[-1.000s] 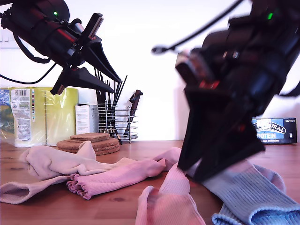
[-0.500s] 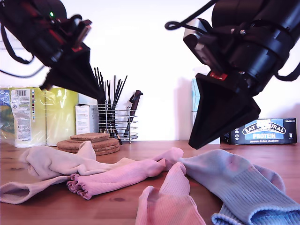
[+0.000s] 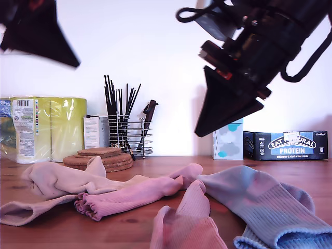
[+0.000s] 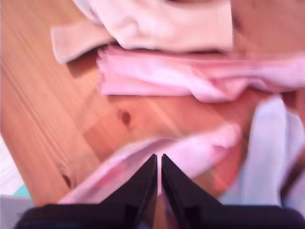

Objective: Pair up the socks based on colour and pattern, by placing each sock on top of its pair

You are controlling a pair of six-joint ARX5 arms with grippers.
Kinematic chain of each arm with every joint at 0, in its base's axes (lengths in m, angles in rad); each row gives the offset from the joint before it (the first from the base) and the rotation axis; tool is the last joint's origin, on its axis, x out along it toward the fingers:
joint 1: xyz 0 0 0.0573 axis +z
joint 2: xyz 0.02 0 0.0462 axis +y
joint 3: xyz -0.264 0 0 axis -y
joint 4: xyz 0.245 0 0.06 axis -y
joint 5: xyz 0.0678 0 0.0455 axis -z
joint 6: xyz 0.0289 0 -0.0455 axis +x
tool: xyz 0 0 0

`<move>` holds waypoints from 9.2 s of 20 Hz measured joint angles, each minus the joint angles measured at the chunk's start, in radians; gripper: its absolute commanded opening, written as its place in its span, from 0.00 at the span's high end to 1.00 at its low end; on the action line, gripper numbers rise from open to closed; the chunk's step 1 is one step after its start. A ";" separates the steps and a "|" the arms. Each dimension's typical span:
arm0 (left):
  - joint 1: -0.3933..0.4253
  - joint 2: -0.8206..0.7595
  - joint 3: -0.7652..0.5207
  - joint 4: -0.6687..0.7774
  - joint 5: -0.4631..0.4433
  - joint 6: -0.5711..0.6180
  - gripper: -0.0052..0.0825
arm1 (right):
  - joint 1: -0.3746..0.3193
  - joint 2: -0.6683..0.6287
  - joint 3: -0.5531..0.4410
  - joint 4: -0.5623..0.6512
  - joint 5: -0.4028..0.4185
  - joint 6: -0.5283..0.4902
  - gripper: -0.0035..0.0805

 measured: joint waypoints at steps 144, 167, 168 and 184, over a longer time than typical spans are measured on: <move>-0.370 0.300 0.246 -0.207 -0.290 -0.032 0.96 | 0.039 -0.441 0.058 -0.318 0.065 -0.039 0.97; 0.123 0.240 0.050 -0.075 -0.161 0.358 0.30 | -0.042 -1.015 -0.185 -0.433 0.245 0.061 0.97; 0.123 0.248 0.050 -0.065 -0.164 0.382 0.30 | -0.042 -1.014 -0.185 -0.432 0.245 0.061 0.97; 0.040 0.597 0.052 0.103 -0.130 0.426 0.98 | -0.042 -1.015 -0.185 -0.428 0.245 0.059 0.97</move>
